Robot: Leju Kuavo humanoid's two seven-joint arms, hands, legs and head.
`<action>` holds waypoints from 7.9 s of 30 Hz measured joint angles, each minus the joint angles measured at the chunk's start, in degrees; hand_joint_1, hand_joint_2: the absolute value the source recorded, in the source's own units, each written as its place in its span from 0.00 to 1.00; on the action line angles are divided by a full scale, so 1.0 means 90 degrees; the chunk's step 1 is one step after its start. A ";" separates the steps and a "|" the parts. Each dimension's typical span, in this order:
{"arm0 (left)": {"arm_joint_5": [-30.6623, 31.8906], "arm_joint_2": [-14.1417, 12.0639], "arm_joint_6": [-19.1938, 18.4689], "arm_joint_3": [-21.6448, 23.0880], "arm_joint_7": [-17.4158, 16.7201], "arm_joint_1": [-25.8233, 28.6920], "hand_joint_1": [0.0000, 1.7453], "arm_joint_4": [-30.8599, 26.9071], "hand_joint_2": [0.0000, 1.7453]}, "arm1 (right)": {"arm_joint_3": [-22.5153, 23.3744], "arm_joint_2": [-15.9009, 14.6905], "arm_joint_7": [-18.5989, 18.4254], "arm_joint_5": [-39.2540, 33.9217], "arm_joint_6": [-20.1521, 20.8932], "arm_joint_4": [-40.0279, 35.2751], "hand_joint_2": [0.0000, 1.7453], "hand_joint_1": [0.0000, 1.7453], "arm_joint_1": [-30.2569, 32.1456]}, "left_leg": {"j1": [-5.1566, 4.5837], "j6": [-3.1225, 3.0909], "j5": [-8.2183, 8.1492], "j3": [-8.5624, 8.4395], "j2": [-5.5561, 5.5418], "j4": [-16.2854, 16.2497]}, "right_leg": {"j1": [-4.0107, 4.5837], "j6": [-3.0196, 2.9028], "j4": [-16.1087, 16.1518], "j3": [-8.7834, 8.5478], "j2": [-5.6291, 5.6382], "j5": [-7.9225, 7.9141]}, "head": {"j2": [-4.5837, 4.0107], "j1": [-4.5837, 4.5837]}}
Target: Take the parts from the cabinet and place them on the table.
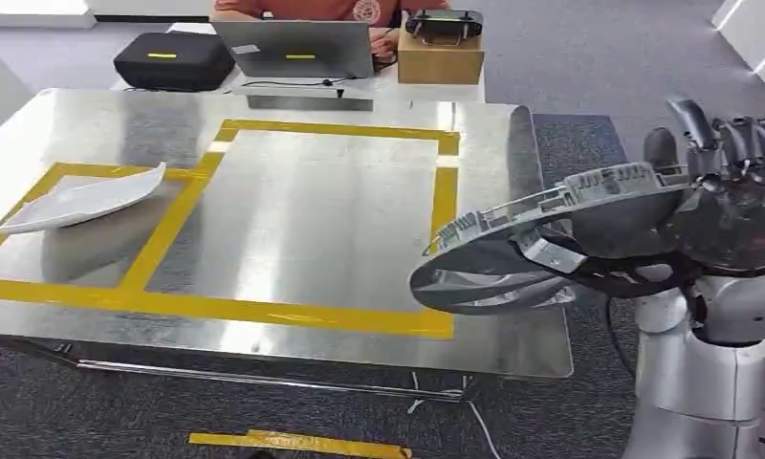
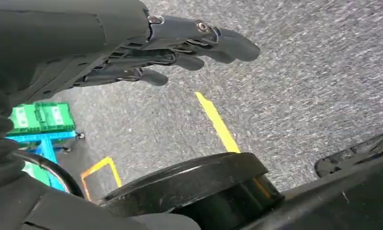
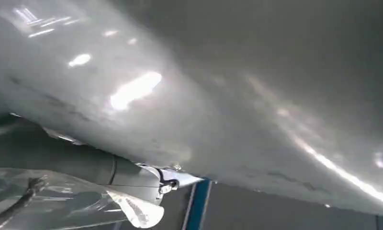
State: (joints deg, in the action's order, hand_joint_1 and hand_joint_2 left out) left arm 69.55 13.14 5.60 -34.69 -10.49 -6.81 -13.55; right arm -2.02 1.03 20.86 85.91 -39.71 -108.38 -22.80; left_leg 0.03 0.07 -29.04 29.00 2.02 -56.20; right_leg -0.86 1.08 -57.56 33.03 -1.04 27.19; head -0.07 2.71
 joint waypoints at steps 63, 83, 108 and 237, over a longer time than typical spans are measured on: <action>-0.0593 -0.0044 -0.0095 -0.0058 -0.0277 0.0017 0.00 -0.0002 1.00 | -0.4798 -0.1242 -0.2903 -0.5777 0.7380 0.5624 1.00 1.00 -0.7308 | -0.0015 -0.0005 0.0004 0.0039 -0.0004 -0.0023 | -0.0014 0.0008 -0.0008 0.0035 0.0000 -0.0013 | 0.0000 -0.0002; -0.0447 -0.0061 -0.0192 -0.0197 -0.0228 0.0015 0.00 -0.0002 1.00 | -0.5505 -0.1115 -0.2879 -0.7120 0.6783 0.5912 1.00 1.00 -0.7647 | -0.0016 -0.0006 0.0004 0.0041 -0.0001 -0.0031 | -0.0013 0.0017 -0.0008 0.0035 0.0011 -0.0020 | 0.0000 0.0000; -0.0243 -0.0059 -0.0289 -0.0197 -0.0206 -0.0010 0.00 -0.0019 1.00 | -0.5475 -0.0671 -0.2716 -0.7420 0.5836 0.5329 1.00 1.00 -0.6175 | -0.0016 -0.0005 0.0004 0.0044 -0.0002 -0.0034 | -0.0013 0.0017 -0.0007 0.0037 0.0005 -0.0021 | 0.0000 -0.0002; -0.0267 -0.0005 -0.0612 -0.0403 -0.0260 0.0280 0.00 -0.0019 0.00 | -0.4817 -0.0936 -0.2595 -0.6658 0.5875 0.5572 0.00 0.00 -0.6019 | -0.0037 -0.0106 0.0012 0.0100 -0.0001 -0.0127 | -0.0042 0.0112 0.0031 0.0046 0.0013 -0.0108 | 0.0000 -0.0003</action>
State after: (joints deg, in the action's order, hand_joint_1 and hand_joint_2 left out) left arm 67.14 13.09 0.09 -38.32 -12.83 -4.30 -13.73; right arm -45.38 -7.39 -2.49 25.99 13.16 -58.23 -76.97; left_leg -0.30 -0.89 -28.94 29.90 2.01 -57.34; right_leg -1.24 2.09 -57.28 33.45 -0.93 26.22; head -0.07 2.69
